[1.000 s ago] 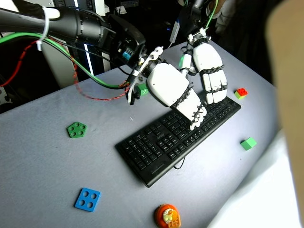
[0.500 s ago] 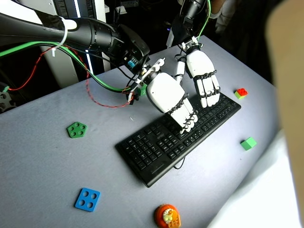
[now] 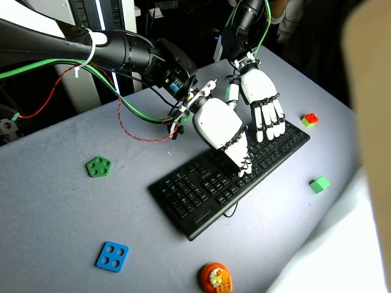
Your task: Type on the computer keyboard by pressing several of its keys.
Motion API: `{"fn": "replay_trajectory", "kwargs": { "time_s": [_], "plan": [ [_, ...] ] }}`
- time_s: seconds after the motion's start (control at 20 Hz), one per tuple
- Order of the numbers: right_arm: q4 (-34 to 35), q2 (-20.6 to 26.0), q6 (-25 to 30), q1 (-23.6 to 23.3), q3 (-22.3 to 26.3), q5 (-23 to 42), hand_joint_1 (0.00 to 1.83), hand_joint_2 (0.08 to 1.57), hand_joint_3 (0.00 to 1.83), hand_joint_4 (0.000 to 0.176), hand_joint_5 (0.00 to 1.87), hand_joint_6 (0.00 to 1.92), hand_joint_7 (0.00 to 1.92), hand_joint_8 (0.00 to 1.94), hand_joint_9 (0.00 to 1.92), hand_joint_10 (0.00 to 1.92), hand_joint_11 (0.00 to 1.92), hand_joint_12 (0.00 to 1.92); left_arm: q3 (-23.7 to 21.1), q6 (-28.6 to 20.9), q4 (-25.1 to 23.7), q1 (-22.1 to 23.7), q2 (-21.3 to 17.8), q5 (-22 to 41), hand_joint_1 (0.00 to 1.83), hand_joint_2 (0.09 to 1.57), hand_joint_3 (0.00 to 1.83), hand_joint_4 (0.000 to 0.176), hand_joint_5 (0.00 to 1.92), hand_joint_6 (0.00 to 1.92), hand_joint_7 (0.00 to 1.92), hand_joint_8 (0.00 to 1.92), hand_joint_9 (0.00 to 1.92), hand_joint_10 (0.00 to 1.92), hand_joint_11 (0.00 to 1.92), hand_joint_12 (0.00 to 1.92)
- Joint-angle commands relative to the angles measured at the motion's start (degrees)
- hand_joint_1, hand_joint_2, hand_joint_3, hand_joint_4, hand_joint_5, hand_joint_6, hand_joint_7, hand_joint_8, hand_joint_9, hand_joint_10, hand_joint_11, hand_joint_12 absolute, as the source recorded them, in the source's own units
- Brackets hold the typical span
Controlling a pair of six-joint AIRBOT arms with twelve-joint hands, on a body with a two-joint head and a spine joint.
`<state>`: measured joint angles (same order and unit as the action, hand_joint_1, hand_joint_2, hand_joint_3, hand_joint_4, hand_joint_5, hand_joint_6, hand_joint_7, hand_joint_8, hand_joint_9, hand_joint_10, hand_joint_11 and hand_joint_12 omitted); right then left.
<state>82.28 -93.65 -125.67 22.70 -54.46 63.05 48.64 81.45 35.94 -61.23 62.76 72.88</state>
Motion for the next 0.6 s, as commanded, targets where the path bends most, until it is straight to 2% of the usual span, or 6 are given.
{"fn": "replay_trajectory", "kwargs": {
  "time_s": [0.0, 0.15, 0.2, 0.35, 0.45, 0.55],
  "plan": [
    [-2.44, -0.24, 0.18, -0.22, 0.1, 1.72, 0.72, 1.31, 0.01, 0.0, 0.56, 0.04, 0.71, 0.03, 0.69, 0.16, 0.0, 1.24, 0.24, 0.17, -1.62, -0.09, 0.39, 4.34, 0.03, 1.32, 0.0, 0.023, 0.26, 0.0, 0.54, 0.0, 0.58, 0.04, 0.0, 0.92],
    [-2.43, -0.99, 0.18, -0.3, 0.09, 3.34, 0.78, 1.28, 0.0, 0.0, 0.81, 0.14, 0.63, 0.0, 0.47, 0.07, 0.0, 1.41, 0.47, 0.17, -1.62, -0.09, 0.51, 4.13, 0.02, 1.32, 0.0, 0.0, 0.51, 0.05, 0.37, 0.0, 0.35, 0.0, 0.0, 0.97],
    [-2.43, -1.18, 0.18, -0.34, 0.09, 3.62, 0.98, 1.22, 0.03, 0.0, 0.8, 1.03, 0.62, 0.01, 0.4, 0.04, 0.0, 1.43, 0.54, 0.17, -1.62, -0.09, 0.51, 4.11, 0.05, 1.32, 0.0, 0.0, 0.65, 0.05, 0.38, 0.0, 0.3, 0.0, 0.0, 0.87],
    [-2.41, -1.61, 0.03, -0.43, 0.05, 4.42, 0.97, 1.25, 0.01, 0.0, 0.72, 1.37, 0.65, 0.02, 0.42, 0.05, 0.0, 1.26, 0.71, 0.17, -1.62, -0.06, 0.51, 4.11, 0.03, 1.32, 0.0, 0.0, 0.73, 0.03, 0.49, 0.02, 0.29, 0.01, 0.0, 0.38],
    [-2.4, -1.65, 0.05, -0.5, -0.1, 4.41, 0.77, 1.29, 0.02, 0.0, 0.47, 0.53, 0.75, 0.02, 0.68, 0.28, 0.01, 1.58, 0.74, 0.17, -1.62, -0.05, 0.51, 4.11, 0.06, 1.3, 0.0, 0.0, 0.47, 0.01, 0.64, 0.03, 0.49, 0.05, 0.0, 0.66],
    [-2.4, -1.66, 0.05, -0.66, -0.24, 4.42, 0.75, 1.32, 0.01, 0.0, 0.5, 0.29, 0.76, 0.01, 0.48, 0.81, 0.01, 1.74, 0.77, 0.16, -1.62, -0.05, 0.51, 4.11, 0.06, 1.31, 0.0, 0.003, 0.36, 0.0, 0.63, 0.01, 0.57, 0.04, 0.0, 0.91]
  ]
}}
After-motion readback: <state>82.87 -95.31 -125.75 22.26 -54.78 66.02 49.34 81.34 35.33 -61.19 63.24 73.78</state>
